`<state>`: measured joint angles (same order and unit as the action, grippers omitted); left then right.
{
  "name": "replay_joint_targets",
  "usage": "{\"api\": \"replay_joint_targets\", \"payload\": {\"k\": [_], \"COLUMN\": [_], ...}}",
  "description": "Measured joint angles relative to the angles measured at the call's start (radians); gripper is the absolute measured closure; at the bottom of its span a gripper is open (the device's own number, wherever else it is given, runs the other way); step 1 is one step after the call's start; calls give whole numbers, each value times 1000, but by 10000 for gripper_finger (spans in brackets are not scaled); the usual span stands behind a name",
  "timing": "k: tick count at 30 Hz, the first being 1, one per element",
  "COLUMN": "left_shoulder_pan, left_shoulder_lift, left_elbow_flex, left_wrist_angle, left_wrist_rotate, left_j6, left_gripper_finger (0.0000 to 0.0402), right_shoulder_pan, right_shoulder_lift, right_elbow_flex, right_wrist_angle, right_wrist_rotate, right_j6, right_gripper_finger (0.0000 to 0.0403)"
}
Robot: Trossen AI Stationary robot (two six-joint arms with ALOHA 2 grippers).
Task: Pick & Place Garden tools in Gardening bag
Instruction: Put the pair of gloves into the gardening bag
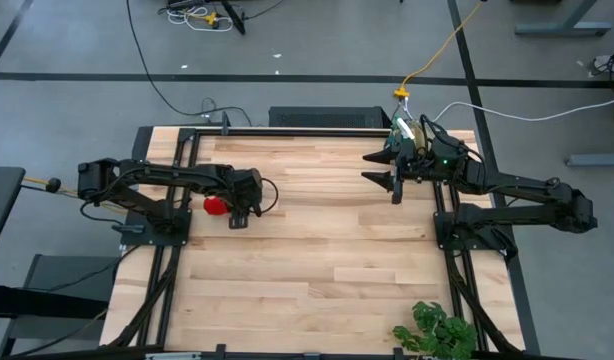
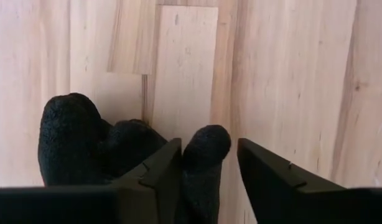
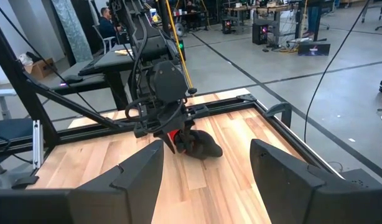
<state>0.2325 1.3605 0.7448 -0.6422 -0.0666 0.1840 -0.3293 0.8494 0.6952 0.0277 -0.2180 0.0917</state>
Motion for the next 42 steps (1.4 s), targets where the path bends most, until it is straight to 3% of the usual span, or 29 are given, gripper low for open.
{"api": "replay_joint_targets", "payload": {"k": [7,30,42], "left_shoulder_pan": [0,0,0], "left_shoulder_lift": [0,0,0], "left_elbow_flex": [0,0,68], "left_wrist_angle": [4,4,-5], "left_wrist_rotate": [0,12,12], "left_j6": [-17,-44,-43], "left_gripper_finger": [284,387,395], "right_shoulder_pan": [0,0,0], "right_shoulder_lift": [0,0,0], "right_elbow_flex": [0,0,0], "right_wrist_angle": [0,0,1], "right_wrist_rotate": [0,0,0], "right_j6": [0,0,-3], "right_gripper_finger": [163,163,163]}}
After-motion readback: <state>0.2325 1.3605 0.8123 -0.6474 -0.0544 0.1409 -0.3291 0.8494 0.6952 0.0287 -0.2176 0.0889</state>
